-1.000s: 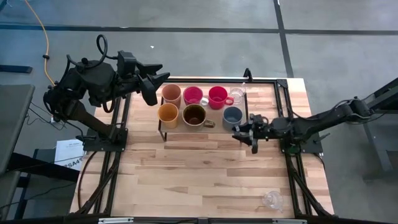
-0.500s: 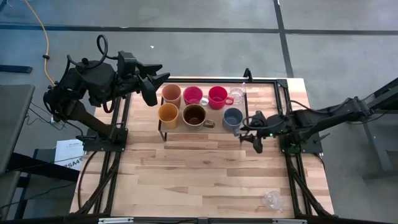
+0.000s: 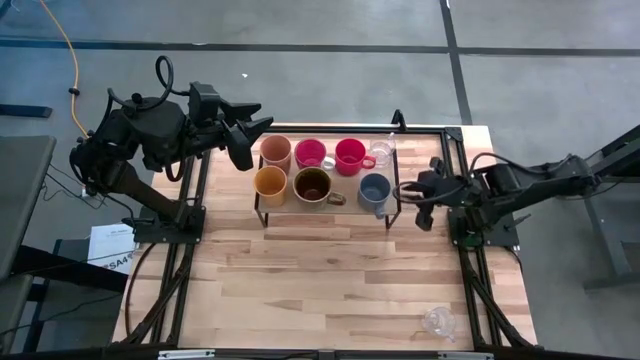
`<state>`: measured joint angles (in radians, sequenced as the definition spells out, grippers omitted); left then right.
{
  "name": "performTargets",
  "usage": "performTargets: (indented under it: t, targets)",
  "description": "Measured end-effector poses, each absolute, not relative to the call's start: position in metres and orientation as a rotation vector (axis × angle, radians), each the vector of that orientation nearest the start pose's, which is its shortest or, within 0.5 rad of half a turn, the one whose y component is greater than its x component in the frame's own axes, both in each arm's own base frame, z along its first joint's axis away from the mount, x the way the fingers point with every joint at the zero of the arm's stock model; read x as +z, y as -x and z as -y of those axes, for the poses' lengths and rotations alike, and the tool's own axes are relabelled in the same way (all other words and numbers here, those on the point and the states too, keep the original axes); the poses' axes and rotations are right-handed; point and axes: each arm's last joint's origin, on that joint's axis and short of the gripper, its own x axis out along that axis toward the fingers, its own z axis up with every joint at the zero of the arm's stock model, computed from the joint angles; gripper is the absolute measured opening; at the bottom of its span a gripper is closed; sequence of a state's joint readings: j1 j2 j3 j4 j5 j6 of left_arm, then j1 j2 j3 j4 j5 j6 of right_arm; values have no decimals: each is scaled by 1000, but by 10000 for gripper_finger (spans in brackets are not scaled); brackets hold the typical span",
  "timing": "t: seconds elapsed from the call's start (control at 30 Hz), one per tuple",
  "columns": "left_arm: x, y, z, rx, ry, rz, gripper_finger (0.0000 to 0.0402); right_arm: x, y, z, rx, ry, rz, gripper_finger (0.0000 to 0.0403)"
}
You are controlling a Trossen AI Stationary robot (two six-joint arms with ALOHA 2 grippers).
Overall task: Stack small to large cups/mugs on shelf
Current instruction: Put the gray mug on the shelf
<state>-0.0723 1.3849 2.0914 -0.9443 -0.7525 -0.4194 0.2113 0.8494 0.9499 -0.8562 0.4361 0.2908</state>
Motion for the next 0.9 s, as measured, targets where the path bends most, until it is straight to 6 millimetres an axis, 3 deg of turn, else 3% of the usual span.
performTargets:
  t: [0.1, 0.3, 0.63, 0.9]
  targets:
    - [547, -206, -5, 711, 304, -77, 223, 320, -153, -12, -384, -39, -668, 14]
    - [547, -206, -5, 711, 304, -76, 223, 301, -165, 5, -461, -46, -630, 5]
    - [547, -206, -5, 711, 304, -77, 223, 300, -175, 23, -386, -114, -613, 1]
    - [547, -206, -5, 711, 302, -78, 223, 296, -197, 29, -345, -102, -583, 0]
